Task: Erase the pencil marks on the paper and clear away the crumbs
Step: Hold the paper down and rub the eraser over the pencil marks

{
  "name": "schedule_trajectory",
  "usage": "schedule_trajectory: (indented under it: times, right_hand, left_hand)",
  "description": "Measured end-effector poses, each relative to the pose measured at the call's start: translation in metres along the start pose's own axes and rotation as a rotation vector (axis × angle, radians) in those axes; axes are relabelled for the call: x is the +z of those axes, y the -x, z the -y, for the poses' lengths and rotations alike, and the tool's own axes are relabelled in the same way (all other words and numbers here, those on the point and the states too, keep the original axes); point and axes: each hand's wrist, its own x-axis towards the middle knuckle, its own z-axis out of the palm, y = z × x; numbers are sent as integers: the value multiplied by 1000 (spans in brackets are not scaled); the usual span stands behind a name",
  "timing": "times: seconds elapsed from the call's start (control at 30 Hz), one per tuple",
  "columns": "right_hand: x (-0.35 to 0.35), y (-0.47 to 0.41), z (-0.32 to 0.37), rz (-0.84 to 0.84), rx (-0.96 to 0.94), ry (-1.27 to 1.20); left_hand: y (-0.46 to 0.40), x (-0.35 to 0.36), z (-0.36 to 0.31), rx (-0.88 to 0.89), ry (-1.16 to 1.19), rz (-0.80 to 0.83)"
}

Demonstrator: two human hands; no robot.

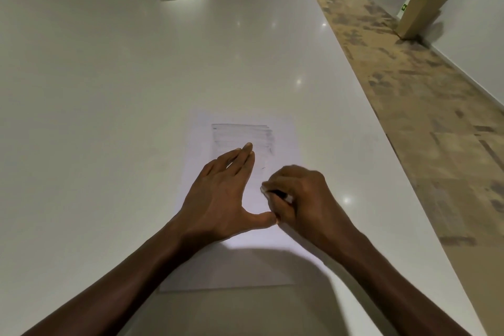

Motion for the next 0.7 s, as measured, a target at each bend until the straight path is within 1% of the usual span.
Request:
schedule_trajectory:
  times: [0.1, 0.27, 0.33, 0.43, 0.57, 0.7]
  right_hand:
    - [1, 3, 1, -14, 26, -48]
    - [-1, -26, -16, -136, 130, -77]
    - [-3, -37, -26, -125, 143, -33]
    - [-5, -47, -34, -108, 115, 27]
    - [-7, -32, -32, -52, 49, 74]
    - [-8, -18, -29, -33, 20, 55]
  left_hand:
    - [0, 1, 0, 6, 8, -6]
    - [0, 0, 0, -13, 15, 30]
    - [0, -1, -1, -17, 26, 24]
    - [1, -2, -2, -19, 25, 23]
    - [2, -2, -1, -21, 21, 34]
    - [1, -3, -1, -22, 39, 43]
